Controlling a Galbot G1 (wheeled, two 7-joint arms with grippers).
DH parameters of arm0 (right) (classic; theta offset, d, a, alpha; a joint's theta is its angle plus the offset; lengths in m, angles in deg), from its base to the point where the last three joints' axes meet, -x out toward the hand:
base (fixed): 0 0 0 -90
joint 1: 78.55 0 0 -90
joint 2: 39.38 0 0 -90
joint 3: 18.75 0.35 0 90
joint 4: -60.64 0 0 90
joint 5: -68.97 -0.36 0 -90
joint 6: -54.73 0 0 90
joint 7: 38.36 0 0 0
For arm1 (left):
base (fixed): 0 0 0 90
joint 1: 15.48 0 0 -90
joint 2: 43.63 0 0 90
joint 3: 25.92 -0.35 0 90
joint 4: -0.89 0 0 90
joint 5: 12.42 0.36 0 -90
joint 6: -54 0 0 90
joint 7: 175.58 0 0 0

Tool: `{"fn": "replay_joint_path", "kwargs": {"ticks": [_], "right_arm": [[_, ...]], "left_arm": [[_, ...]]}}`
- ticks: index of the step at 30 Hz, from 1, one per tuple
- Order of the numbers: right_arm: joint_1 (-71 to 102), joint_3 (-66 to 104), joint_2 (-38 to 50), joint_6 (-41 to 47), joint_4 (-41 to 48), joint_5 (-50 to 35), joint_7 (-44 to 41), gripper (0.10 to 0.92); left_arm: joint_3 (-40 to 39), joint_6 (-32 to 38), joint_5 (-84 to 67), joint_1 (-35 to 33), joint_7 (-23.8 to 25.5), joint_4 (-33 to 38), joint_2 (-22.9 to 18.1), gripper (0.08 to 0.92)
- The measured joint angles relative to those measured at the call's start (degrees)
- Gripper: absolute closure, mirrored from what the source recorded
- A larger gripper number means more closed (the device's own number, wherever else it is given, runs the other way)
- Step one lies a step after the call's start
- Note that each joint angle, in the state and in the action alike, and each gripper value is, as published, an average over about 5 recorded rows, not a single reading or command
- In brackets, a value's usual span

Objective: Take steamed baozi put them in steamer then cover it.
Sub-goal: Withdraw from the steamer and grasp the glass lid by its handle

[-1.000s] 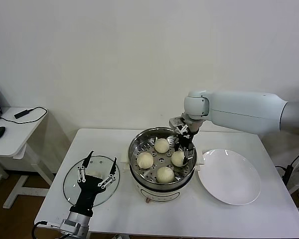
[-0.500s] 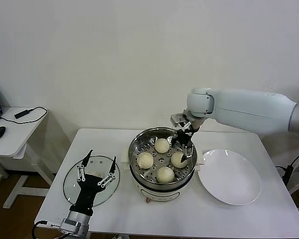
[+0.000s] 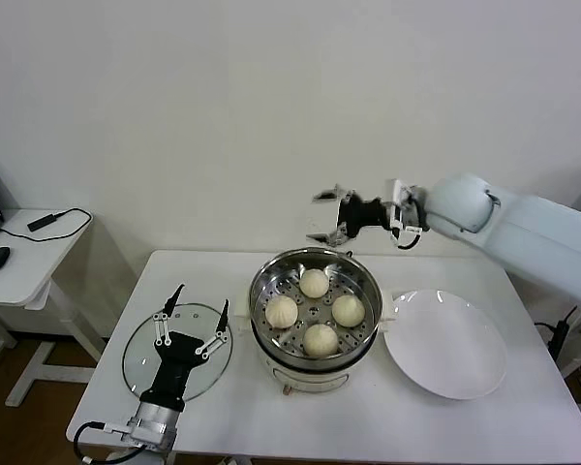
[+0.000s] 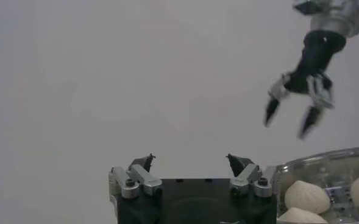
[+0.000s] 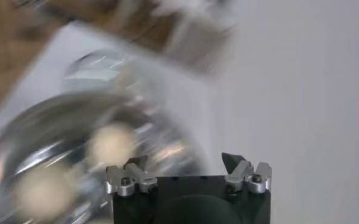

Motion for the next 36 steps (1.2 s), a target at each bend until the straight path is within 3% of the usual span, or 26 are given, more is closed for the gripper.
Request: {"fn": "replay_joint_path", "kwargs": {"ticks": [6, 13, 24, 36], "right_arm": [[19.99, 22.24, -0.53, -7.28, -1.15, 2.52, 16.48, 0.203], [42.66, 46.33, -4.83, -12.91, -1.05, 6.64, 25.40, 0.203], [69.32, 72.72, -14.14, -17.09, -2.11, 13.50, 29.37, 0.203], [84.65, 83.80, -21.49, -19.01, -2.92, 17.72, 29.40, 0.203]], "left_arm": [[-0.64, -0.96, 4.01, 1.89, -1.32, -1.43, 0.43, 0.177], [-0.05, -1.31, 8.86, 3.64, -2.05, -3.49, 0.98, 0.177], [3.93, -2.52, 25.19, 3.46, -2.19, -9.36, 3.17, 0.177], [8.69, -3.06, 45.11, 2.10, -4.32, -18.43, 4.38, 0.177]]}}
